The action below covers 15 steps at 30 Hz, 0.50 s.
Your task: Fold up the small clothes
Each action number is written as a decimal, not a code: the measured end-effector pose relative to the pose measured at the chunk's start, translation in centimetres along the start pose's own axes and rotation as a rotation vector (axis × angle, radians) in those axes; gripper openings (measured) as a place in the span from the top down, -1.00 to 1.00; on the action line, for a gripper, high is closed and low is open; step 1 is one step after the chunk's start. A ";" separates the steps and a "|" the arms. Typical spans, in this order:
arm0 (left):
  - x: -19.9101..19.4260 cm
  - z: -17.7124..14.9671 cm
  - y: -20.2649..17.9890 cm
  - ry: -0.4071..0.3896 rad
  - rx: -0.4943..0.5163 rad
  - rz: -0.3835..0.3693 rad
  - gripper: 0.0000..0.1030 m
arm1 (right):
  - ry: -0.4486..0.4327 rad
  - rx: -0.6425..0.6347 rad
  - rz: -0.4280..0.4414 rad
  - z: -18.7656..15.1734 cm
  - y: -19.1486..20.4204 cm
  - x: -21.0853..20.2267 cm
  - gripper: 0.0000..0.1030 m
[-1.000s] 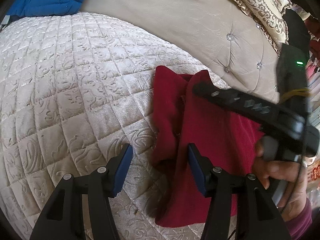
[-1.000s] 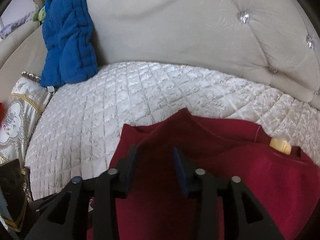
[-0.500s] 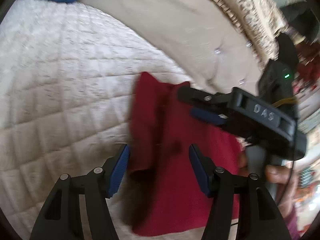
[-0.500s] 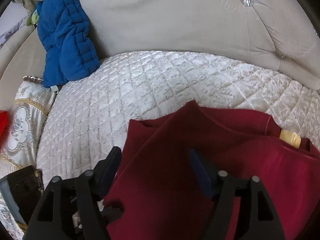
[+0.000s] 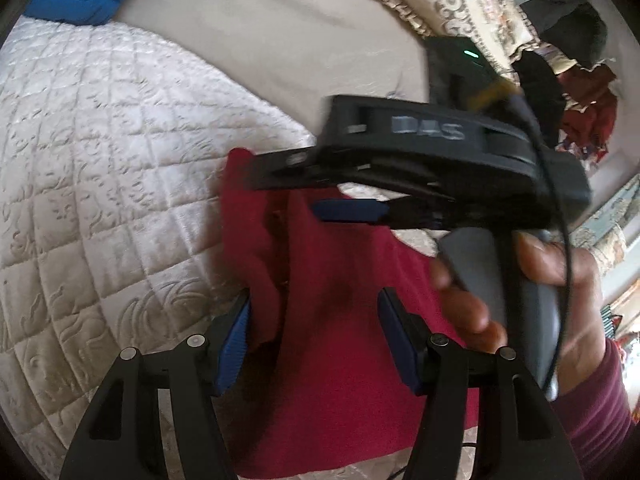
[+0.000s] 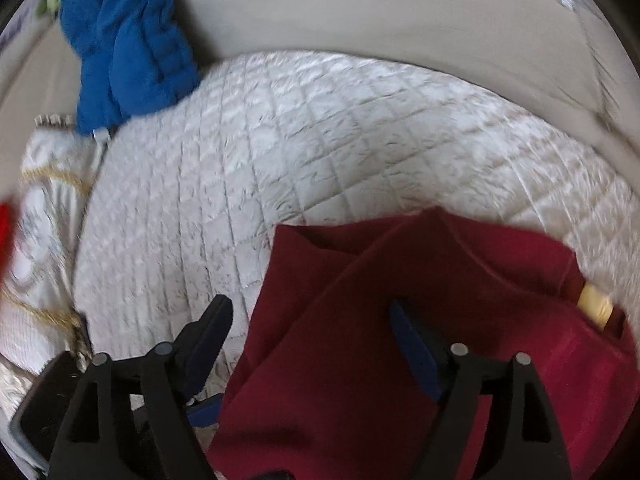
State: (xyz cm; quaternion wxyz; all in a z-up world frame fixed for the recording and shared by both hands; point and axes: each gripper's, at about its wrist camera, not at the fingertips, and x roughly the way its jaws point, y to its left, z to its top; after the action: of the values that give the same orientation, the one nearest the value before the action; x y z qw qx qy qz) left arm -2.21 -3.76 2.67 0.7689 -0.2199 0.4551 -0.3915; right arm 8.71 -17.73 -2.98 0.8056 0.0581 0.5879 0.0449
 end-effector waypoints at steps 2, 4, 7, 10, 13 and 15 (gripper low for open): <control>-0.3 0.1 -0.6 -0.017 0.029 -0.021 0.25 | 0.042 -0.041 -0.006 0.4 0.6 0.6 -0.79; -0.6 0.1 -1.3 -0.031 0.066 -0.037 0.25 | 0.082 -0.064 -0.016 0.8 1.0 1.0 -0.82; -0.6 0.1 -2.2 -0.041 0.110 -0.028 0.26 | 0.119 -0.069 -0.034 1.2 1.2 1.6 -0.85; -0.1 0.2 -2.4 -0.029 0.114 -0.023 0.26 | 0.145 -0.105 -0.059 1.2 1.5 2.1 -0.85; 0.0 0.2 -2.7 -0.025 0.123 -0.014 0.26 | 0.129 -0.145 -0.127 0.8 1.7 2.2 -0.65; 0.2 0.5 -2.9 -0.016 0.125 0.003 0.26 | 0.074 -0.163 -0.192 0.1 1.8 1.5 -0.26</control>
State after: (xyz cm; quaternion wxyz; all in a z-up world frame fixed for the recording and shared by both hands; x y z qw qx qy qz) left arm -2.83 -5.68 4.80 0.7854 -0.1738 0.4238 -0.4162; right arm 9.31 -15.75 -4.09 0.7860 -0.0658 0.6144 0.0174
